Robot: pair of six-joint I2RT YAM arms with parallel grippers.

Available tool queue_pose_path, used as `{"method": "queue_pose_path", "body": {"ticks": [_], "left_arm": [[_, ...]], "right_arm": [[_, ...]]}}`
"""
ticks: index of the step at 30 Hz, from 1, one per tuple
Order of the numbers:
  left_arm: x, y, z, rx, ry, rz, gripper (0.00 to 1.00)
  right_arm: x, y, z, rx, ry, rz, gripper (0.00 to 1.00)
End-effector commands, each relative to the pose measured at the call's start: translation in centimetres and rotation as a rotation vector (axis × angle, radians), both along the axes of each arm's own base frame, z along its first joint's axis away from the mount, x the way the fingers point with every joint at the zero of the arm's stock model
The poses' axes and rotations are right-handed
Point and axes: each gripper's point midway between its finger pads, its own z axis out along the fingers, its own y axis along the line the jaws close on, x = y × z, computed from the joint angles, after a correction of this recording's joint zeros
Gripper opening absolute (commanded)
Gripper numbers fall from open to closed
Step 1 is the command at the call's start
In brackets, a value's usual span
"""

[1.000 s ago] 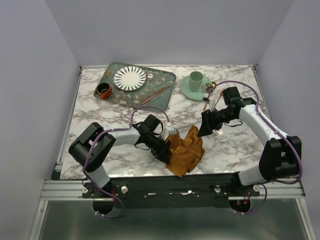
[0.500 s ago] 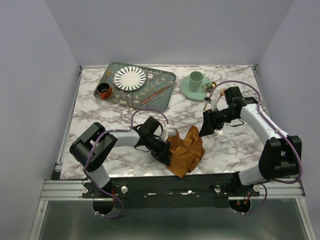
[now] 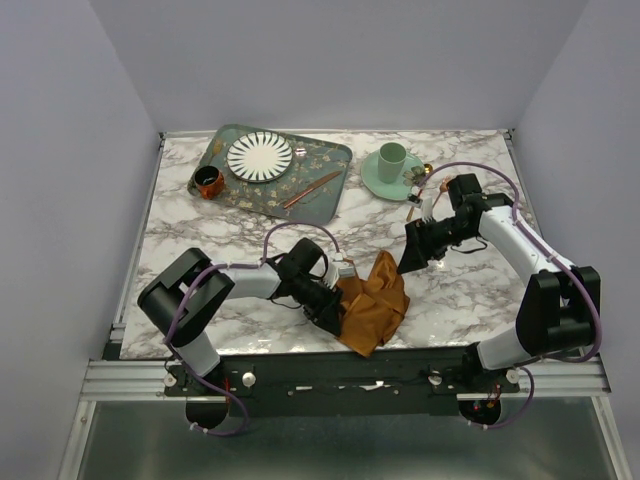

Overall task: Fold the napkin into a case and place the utensils inside
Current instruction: Pick up the crumpled napkin from the center of the board.

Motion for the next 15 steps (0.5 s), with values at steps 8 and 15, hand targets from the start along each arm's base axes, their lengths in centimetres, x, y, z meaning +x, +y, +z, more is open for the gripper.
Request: {"method": "queue_pose_path", "body": {"ticks": [8, 15], "left_arm": [[0.9, 0.9, 2.7, 0.049, -0.122, -0.019, 0.0], [6.8, 6.5, 7.8, 0.25, -0.392, -0.195, 0.0]], "right_arm": [[0.3, 0.3, 0.2, 0.036, 0.0, -0.005, 0.79], [1.5, 0.2, 0.5, 0.028, -0.058, -0.007, 0.79]]}}
